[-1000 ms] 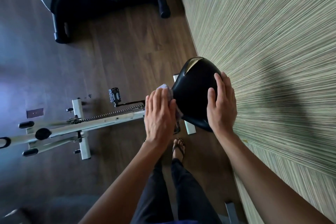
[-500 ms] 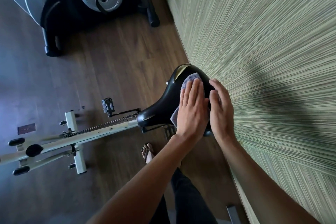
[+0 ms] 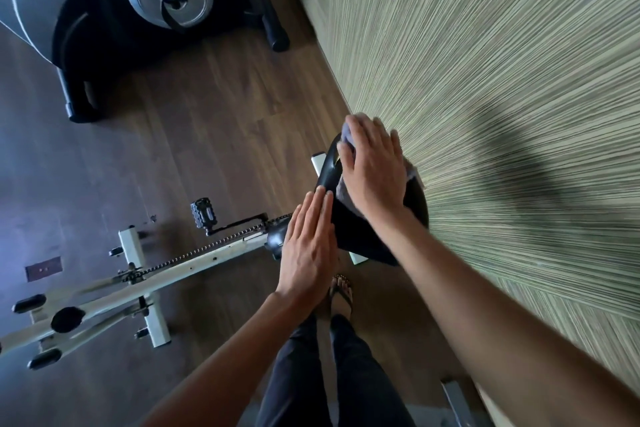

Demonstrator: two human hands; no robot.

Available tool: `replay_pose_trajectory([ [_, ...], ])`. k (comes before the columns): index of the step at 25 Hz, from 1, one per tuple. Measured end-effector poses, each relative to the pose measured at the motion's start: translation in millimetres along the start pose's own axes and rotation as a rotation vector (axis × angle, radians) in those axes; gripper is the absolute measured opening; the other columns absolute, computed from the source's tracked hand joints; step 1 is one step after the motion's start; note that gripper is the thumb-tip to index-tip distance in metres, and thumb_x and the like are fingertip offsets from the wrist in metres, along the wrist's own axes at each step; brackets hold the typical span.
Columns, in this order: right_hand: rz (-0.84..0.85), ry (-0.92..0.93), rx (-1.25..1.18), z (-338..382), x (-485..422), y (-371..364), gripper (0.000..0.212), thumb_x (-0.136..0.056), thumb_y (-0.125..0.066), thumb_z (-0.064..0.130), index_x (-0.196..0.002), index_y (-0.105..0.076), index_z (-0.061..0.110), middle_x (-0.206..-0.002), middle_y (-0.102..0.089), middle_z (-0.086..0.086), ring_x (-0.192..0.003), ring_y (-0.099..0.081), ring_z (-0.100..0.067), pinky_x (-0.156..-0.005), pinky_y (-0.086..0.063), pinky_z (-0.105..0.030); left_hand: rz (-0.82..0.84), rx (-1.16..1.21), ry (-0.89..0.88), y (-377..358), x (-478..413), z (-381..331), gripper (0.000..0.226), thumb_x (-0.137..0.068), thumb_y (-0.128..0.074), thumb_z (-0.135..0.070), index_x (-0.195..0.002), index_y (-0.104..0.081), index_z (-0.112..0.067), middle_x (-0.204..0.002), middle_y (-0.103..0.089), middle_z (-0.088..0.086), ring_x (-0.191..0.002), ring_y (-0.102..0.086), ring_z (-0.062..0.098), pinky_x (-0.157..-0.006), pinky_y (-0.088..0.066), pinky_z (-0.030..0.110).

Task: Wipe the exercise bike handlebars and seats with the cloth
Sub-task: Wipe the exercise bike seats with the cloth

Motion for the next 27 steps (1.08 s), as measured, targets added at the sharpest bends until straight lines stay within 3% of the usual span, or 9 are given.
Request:
replay_pose_trajectory([
  [4,0.261,0.059,-0.054,2,-49,-13,0.033,-0.103,-0.043,0.045,-0.115,-0.069,0.029,-0.115,-0.069,0.005,-0.103,-0.064,-0.021,-0.085,-0.046,-0.035,0.006,-0.055,-0.021,-4,3,1,0.050,-0.107,-0.035,-0.023,-0.153,-0.035,-0.002,-0.160,-0.033,0.016,-0.150,-0.027,0.028,-0.123,-0.023,0.041],
  [7,0.336,-0.085,-0.228,-28,-55,-8,0.036,-0.103,-0.041,0.046,-0.112,-0.072,0.032,-0.105,-0.074,0.008,-0.078,-0.068,-0.013,-0.067,-0.052,-0.030,-0.006,-0.095,-0.027,-4,1,-1,0.051,-0.106,-0.038,-0.023,-0.152,-0.036,-0.002,-0.159,-0.034,0.017,-0.150,-0.029,0.029,-0.120,-0.030,0.045],
  [8,0.312,-0.141,-0.285,-39,-50,-2,0.036,-0.102,-0.040,0.047,-0.111,-0.072,0.034,-0.104,-0.075,0.009,-0.074,-0.067,-0.011,-0.067,-0.054,-0.031,-0.009,-0.102,-0.028,-4,1,-2,0.050,-0.106,-0.040,-0.022,-0.151,-0.037,-0.001,-0.158,-0.035,0.018,-0.149,-0.030,0.029,-0.119,-0.033,0.046],
  [11,0.134,-0.263,-0.322,-62,-10,14,0.036,-0.104,-0.037,0.050,-0.121,-0.066,0.037,-0.123,-0.067,0.014,-0.106,-0.064,-0.008,-0.093,-0.052,-0.034,-0.018,-0.102,-0.022,-3,0,-3,0.050,-0.105,-0.041,-0.022,-0.150,-0.039,0.001,-0.157,-0.037,0.019,-0.148,-0.032,0.030,-0.117,-0.036,0.047],
  [14,-0.083,-0.225,-0.146,-57,50,33,0.043,-0.106,-0.040,0.038,-0.144,-0.051,0.021,-0.147,-0.053,0.002,-0.132,-0.051,-0.017,-0.108,-0.043,-0.035,-0.006,-0.103,0.000,-4,1,-4,0.050,-0.106,-0.034,-0.025,-0.150,-0.038,0.000,-0.157,-0.036,0.018,-0.148,-0.032,0.029,-0.119,-0.032,0.045],
  [16,-0.073,-0.204,0.019,-47,93,29,0.051,-0.107,-0.037,0.036,-0.153,-0.039,0.014,-0.159,-0.038,-0.007,-0.146,-0.037,-0.024,-0.119,-0.032,-0.040,0.011,-0.088,0.006,-4,1,-4,0.050,-0.107,-0.033,-0.025,-0.151,-0.037,-0.001,-0.157,-0.036,0.018,-0.149,-0.030,0.027,-0.121,-0.029,0.042],
  [19,0.006,0.011,0.094,-19,113,16,0.052,-0.109,-0.033,0.035,-0.156,-0.033,0.012,-0.164,-0.029,-0.007,-0.152,-0.025,-0.024,-0.124,-0.021,-0.042,0.050,0.041,0.077,-1,-1,1,0.048,-0.106,-0.035,-0.021,-0.151,-0.038,-0.004,-0.158,-0.036,0.014,-0.150,-0.027,0.022,-0.122,-0.026,0.043],
  [22,0.072,0.264,0.041,-6,72,9,0.047,-0.108,-0.035,0.028,-0.153,-0.040,0.014,-0.161,-0.034,-0.005,-0.151,-0.028,-0.022,-0.121,-0.027,-0.047,0.056,0.049,0.092,6,2,3,0.048,-0.105,-0.031,-0.020,-0.150,-0.041,-0.006,-0.157,-0.039,0.012,-0.149,-0.028,0.022,-0.123,-0.024,0.044],
  [27,0.072,0.165,0.041,-16,80,10,0.050,-0.107,-0.041,0.032,-0.153,-0.039,0.015,-0.164,-0.029,-0.003,-0.153,-0.022,-0.023,-0.124,-0.023,-0.046,0.065,0.034,0.080,7,8,6,0.049,-0.105,-0.031,-0.021,-0.151,-0.040,-0.006,-0.157,-0.039,0.012,-0.148,-0.032,0.024,-0.122,-0.025,0.046],
])
Point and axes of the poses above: each hand's wrist, its own x-axis away from the middle knuckle, its own y-axis out of the back of the hand, z = x × y, the point moved 8 cm from there along -x, towards the middle knuckle
